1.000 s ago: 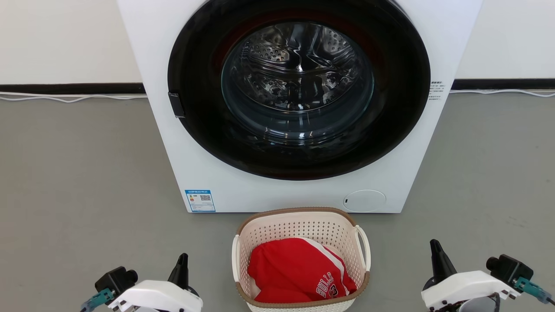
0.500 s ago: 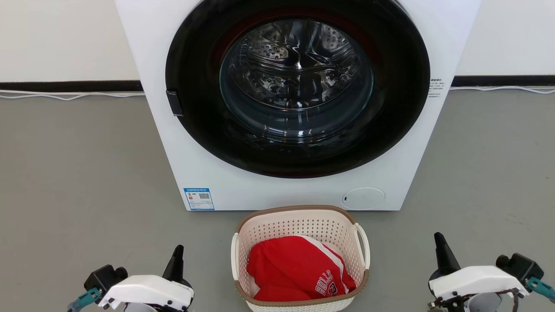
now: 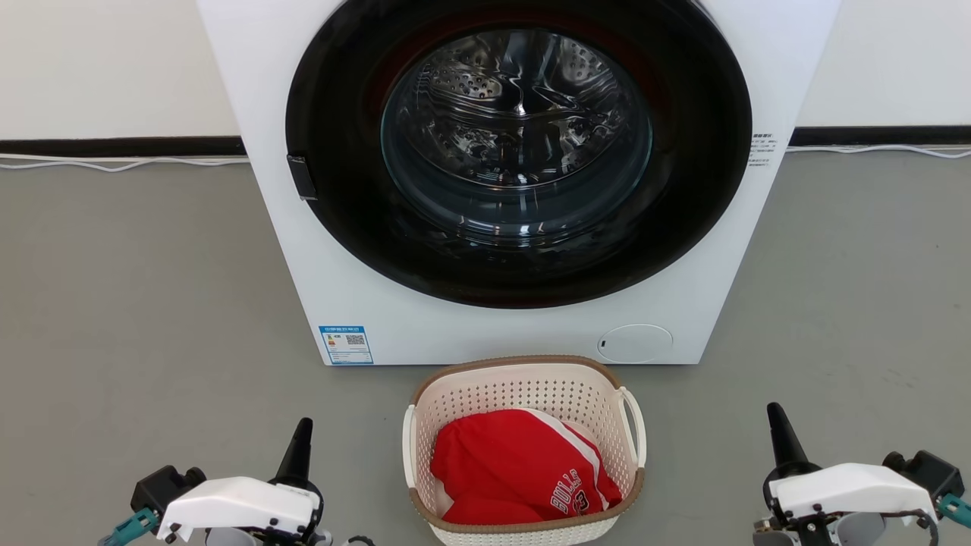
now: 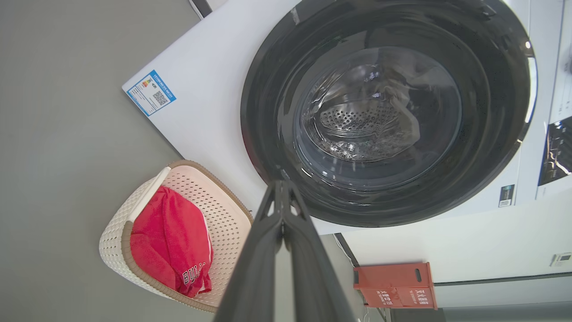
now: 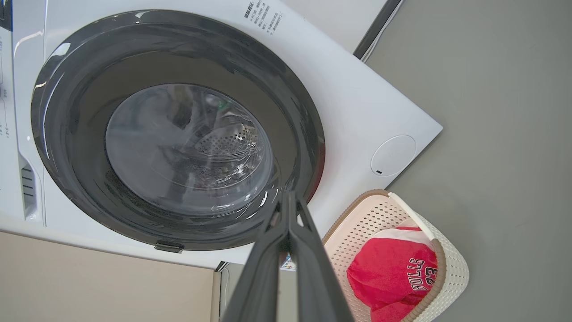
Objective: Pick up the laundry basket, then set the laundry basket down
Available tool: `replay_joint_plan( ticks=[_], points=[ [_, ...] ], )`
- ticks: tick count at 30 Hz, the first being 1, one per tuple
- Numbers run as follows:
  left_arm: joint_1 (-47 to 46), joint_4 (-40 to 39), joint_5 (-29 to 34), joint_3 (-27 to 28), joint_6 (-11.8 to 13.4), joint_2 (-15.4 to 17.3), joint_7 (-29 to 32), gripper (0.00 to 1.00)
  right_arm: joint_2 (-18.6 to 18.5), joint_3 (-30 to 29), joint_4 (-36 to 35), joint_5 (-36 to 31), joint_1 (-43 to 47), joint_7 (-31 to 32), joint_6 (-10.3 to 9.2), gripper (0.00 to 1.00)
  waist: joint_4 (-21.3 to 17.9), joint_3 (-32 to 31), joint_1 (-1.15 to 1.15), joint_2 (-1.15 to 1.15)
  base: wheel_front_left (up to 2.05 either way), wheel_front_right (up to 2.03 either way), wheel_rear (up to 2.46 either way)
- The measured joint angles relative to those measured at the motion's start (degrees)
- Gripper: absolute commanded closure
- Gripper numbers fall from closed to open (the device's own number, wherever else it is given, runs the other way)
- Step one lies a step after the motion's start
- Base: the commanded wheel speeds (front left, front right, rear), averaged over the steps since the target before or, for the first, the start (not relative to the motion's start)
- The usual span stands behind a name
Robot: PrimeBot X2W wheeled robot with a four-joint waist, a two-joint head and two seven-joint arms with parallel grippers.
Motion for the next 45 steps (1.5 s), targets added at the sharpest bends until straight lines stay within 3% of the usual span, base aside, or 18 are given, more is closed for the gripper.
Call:
replay_joint_plan(
  ticks=[45],
  points=[
    [1.07,-9.05,-23.53,6.3,-3.97,0.11,7.08,1.0,-0.01,-2.66,-10.57,29.48,1.36,6.92,0.0,1.0,-0.58,1.46,0.0,0.0,0.0,0.0,0.0]
  ],
)
